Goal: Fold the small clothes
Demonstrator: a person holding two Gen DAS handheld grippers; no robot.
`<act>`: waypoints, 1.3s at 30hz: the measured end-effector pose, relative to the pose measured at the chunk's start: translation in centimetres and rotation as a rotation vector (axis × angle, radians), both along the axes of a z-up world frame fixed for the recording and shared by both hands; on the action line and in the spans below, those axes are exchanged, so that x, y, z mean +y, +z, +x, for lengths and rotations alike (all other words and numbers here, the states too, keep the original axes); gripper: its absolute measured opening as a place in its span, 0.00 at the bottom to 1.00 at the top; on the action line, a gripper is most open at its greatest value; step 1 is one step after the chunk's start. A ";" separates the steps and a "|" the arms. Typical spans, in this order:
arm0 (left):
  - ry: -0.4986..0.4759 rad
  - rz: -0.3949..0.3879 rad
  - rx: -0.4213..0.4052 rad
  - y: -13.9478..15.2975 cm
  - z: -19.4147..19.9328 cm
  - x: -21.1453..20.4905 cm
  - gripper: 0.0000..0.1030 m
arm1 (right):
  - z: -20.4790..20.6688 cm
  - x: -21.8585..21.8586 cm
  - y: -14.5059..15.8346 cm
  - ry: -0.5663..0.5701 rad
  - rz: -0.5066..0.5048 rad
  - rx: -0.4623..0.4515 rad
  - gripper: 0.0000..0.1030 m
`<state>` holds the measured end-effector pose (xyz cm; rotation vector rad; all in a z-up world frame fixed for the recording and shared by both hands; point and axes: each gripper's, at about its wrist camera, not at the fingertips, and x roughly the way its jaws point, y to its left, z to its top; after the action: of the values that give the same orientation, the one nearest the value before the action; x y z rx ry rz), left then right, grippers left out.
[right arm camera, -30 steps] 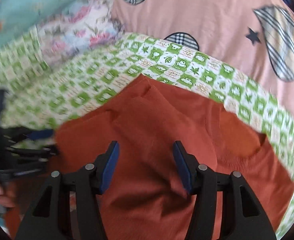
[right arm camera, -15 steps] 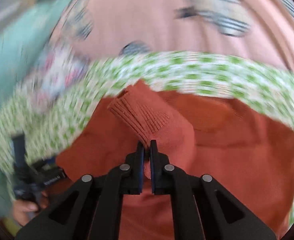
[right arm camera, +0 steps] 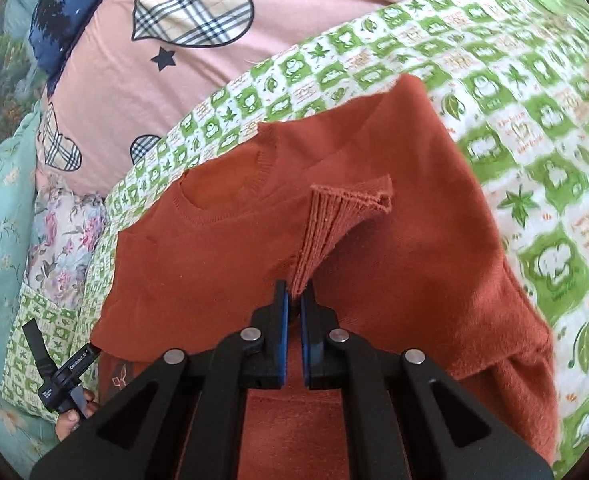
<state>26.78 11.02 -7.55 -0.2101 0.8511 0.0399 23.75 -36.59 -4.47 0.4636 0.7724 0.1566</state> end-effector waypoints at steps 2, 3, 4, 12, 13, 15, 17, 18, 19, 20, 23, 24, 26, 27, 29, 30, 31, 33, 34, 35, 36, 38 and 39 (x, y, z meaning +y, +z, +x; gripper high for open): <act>0.004 -0.003 -0.001 0.0 0.0 0.1 0.57 | -0.1 0.2 2.3 0.024 0.000 -0.065 0.06; 0.005 -0.001 -0.001 0.0 -0.1 0.0 0.57 | -0.2 0.5 3.6 0.034 0.000 -0.111 0.06; 0.010 0.002 -0.003 0.0 -0.1 0.0 0.57 | -0.7 0.6 5.1 0.041 -0.003 -0.168 0.06; 0.019 -0.021 -0.007 0.0 -0.2 0.2 0.58 | 0.0 -0.8 3.1 -0.005 -0.098 -0.074 0.06; 0.020 -0.021 -0.006 0.0 -0.2 0.1 0.58 | 0.2 -1.2 1.7 -0.016 -0.089 -0.025 0.06; 0.021 -0.026 -0.007 0.1 -0.2 0.2 0.58 | 0.0 -1.7 -0.6 -0.023 -0.072 0.047 0.06; 0.023 -0.036 -0.008 0.0 -0.2 0.3 0.58 | -0.4 -1.8 -1.5 -0.035 -0.066 0.083 0.06; 0.024 -0.042 -0.007 0.0 -0.2 0.4 0.58 | -0.8 -1.9 -1.6 -0.056 -0.075 0.103 0.06; 0.027 -0.049 -0.008 0.0 -0.2 0.4 0.58 | -1.3 -2.1 -1.2 -0.085 -0.074 0.102 0.11; 0.028 -0.057 -0.009 0.0 -0.3 0.5 0.58 | -2.0 -2.5 -0.7 -0.138 -0.102 0.096 0.11; 0.038 -0.083 -0.014 0.0 -0.4 0.9 0.58 | -4.1 -2.0 2.1 -0.227 -0.181 -0.018 0.13; 0.039 -0.092 -0.015 0.0 -0.4 1.1 0.58 | -4.2 -1.5 2.7 -0.207 -0.186 -0.049 0.13; 0.041 -0.100 -0.015 0.0 -0.5 1.1 0.58 | -3.0 0.1 2.9 -0.088 -0.166 -0.053 0.23; 0.042 -0.101 -0.015 0.0 -0.5 1.0 0.58 | -2.2 0.6 2.4 -0.036 -0.136 -0.025 0.27; 0.040 -0.117 -0.013 0.0 -0.4 1.2 0.58 | -0.2 0.7 -0.1 -0.023 -0.153 0.092 0.31; 0.039 -0.133 -0.013 0.0 -0.4 1.4 0.58 | 0.3 0.2 -1.2 -0.043 -0.157 0.141 0.29; 0.037 -0.150 -0.013 0.0 -0.4 1.6 0.58 | 0.2 -0.9 -1.8 -0.055 -0.100 0.146 0.25; 0.028 -0.185 -0.014 -0.1 -0.4 2.1 0.59 | -0.9 -2.1 -1.2 -0.089 -0.081 0.136 0.24; 0.016 -0.190 -0.011 0.0 -0.3 2.1 0.59 | -1.6 -2.2 -0.5 -0.104 -0.099 0.126 0.28; 0.007 -0.190 -0.001 0.1 -0.3 2.0 0.59 | -2.7 -2.4 0.3 -0.112 -0.112 0.106 0.28; -0.008 -0.185 0.020 0.3 -0.4 2.0 0.59 | -4.0 -2.6 1.3 -0.094 -0.100 0.075 0.29; -0.050 -0.185 0.036 1.1 -1.8 1.7 0.58 | -6.3 -2.9 2.7 -0.033 -0.067 0.034 0.35; -0.073 -0.201 0.033 1.4 -2.7 1.7 0.59 | -7.4 -3.1 3.1 -0.012 -0.067 0.024 0.37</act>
<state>24.04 12.74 -6.19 -0.3677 0.8954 -0.1111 16.37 -39.73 -1.41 0.4075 0.7963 0.1139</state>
